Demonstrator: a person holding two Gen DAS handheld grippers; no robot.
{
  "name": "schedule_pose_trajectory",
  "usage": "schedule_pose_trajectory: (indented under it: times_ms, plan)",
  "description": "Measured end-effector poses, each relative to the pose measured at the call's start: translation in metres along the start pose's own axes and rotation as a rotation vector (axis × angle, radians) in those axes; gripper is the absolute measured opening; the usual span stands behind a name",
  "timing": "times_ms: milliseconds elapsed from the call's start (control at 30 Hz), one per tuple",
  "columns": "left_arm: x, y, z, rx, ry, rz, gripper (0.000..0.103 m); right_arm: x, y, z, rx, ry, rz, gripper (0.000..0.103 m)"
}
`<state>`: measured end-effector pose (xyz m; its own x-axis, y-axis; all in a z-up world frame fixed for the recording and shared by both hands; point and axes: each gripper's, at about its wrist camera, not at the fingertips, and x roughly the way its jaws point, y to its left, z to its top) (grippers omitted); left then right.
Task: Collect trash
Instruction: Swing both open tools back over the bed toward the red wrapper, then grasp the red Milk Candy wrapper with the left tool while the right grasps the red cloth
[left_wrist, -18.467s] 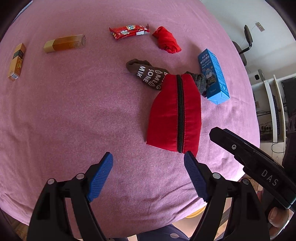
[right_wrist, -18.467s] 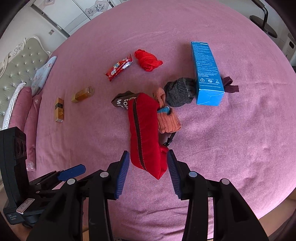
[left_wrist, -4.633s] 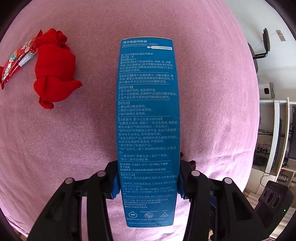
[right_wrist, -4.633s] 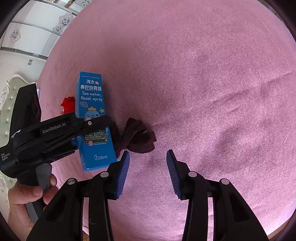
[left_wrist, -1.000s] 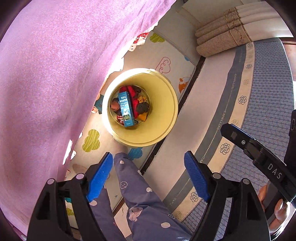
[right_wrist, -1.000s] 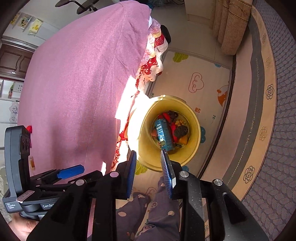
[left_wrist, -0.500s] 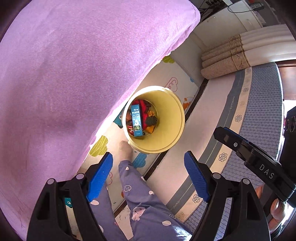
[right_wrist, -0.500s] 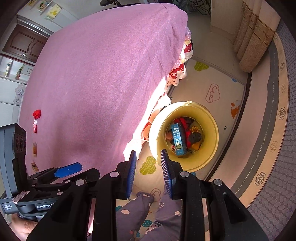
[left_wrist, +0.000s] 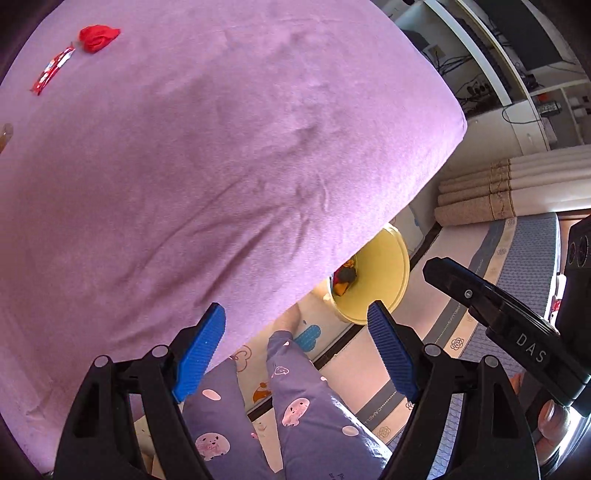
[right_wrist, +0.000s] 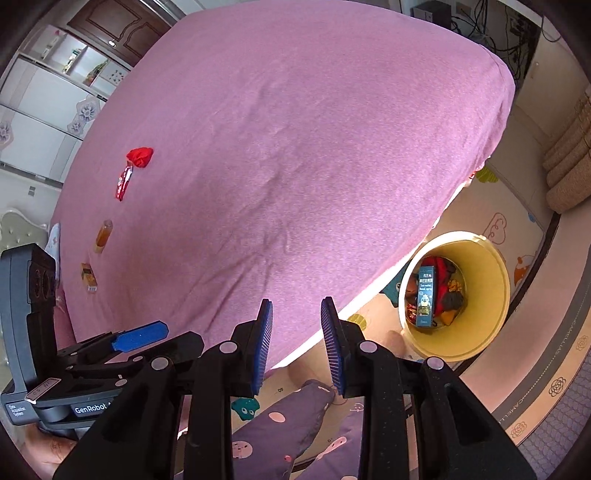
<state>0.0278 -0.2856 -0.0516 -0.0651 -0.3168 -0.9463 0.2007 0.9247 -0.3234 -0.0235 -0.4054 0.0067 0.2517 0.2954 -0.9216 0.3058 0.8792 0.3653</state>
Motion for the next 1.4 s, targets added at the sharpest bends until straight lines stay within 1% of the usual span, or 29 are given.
schedule_pose_trajectory:
  times_ms: [133, 267, 333, 433, 633, 767, 833, 933, 1000, 1133, 1267, 1400]
  plan:
    - [-0.027, 0.052, 0.001, -0.07, -0.049, 0.004, 0.079, 0.016, 0.052, 0.004, -0.058, 0.007, 0.022, 0.028]
    - [-0.052, 0.093, 0.008, -0.105, -0.11, 0.038, 0.079, 0.028, 0.098, 0.013, -0.126, 0.012, 0.039, 0.028]
    - [-0.064, 0.108, 0.014, -0.115, -0.139, 0.059, 0.079, 0.032, 0.118, 0.019, -0.163, 0.014, 0.042, 0.028]
    - [-0.077, 0.128, 0.024, -0.143, -0.168, 0.066, 0.079, 0.038, 0.142, 0.034, -0.21, 0.014, 0.052, 0.028]
    - [-0.091, 0.157, 0.05, -0.178, -0.193, 0.089, 0.079, 0.058, 0.182, 0.07, -0.297, 0.035, 0.058, 0.03]
    - [-0.091, 0.177, 0.077, -0.214, -0.193, 0.122, 0.079, 0.081, 0.204, 0.101, -0.34, 0.07, 0.074, 0.036]
    - [-0.089, 0.187, 0.093, -0.237, -0.189, 0.141, 0.079, 0.096, 0.215, 0.118, -0.365, 0.1, 0.08, 0.036]
    - [-0.084, 0.205, 0.12, -0.286, -0.179, 0.14, 0.079, 0.116, 0.233, 0.144, -0.396, 0.125, 0.088, 0.037]
    - [-0.081, 0.215, 0.138, -0.3, -0.176, 0.158, 0.079, 0.129, 0.242, 0.161, -0.403, 0.139, 0.096, 0.038]
    - [-0.074, 0.236, 0.173, -0.334, -0.17, 0.171, 0.079, 0.158, 0.265, 0.193, -0.429, 0.17, 0.107, 0.038]
    - [-0.066, 0.258, 0.206, -0.326, -0.156, 0.211, 0.079, 0.186, 0.288, 0.218, -0.463, 0.189, 0.114, 0.038]
    - [-0.059, 0.281, 0.233, -0.329, -0.143, 0.234, 0.079, 0.213, 0.307, 0.239, -0.489, 0.201, 0.113, 0.038]
